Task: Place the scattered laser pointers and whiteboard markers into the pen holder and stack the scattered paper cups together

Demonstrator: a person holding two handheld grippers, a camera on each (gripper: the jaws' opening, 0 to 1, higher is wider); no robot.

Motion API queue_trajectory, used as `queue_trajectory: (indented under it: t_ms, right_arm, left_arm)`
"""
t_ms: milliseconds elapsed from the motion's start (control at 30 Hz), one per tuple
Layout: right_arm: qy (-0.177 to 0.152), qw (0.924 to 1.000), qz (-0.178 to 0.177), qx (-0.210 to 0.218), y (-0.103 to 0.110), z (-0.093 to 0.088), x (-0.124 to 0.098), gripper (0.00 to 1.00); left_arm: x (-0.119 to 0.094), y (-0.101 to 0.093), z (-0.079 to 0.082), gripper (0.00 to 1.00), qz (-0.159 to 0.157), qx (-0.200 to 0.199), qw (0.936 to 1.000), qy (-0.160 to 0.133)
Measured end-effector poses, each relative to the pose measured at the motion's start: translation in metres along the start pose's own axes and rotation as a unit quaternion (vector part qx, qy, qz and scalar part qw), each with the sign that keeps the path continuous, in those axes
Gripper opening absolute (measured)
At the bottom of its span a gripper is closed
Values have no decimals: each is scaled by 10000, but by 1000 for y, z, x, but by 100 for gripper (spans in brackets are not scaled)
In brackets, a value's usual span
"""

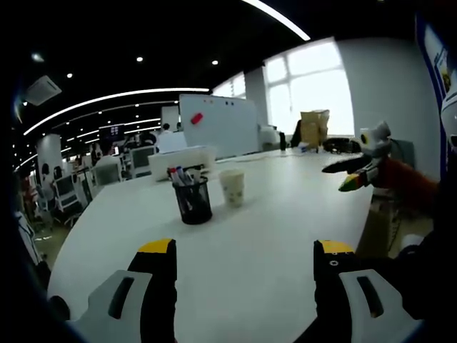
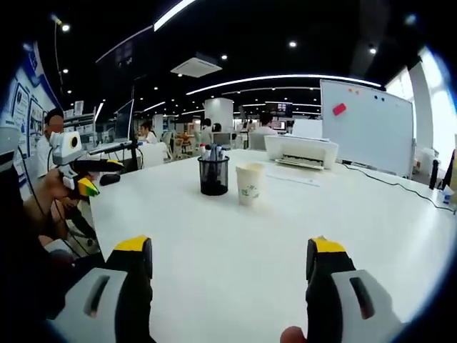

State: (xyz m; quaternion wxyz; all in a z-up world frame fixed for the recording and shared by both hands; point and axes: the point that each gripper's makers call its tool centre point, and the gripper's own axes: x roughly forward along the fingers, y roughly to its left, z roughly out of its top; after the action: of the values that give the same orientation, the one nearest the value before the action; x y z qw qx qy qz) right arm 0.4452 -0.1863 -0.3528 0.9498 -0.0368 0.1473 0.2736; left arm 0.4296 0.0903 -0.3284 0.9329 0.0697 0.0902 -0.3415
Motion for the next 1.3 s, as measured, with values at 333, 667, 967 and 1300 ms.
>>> queue_trajectory:
  t_ms: [333, 667, 967, 1300]
  right_arm:
    - [117, 9999, -76, 73, 1, -11, -11, 84]
    - [178, 9997, -163, 76, 3, -15, -23, 84]
    - [186, 9997, -127, 86, 9, -16, -26, 84]
    - [177, 9996, -134, 149, 8, -18, -28, 84]
  left_arm:
    - [1, 0, -1, 81, -1, -21, 10000, 0]
    - [0, 1, -2, 81, 6, -30, 10000, 0]
    - [1, 1, -2, 81, 2, -12, 10000, 24]
    - [1, -1, -2, 81, -12, 1, 10000, 36]
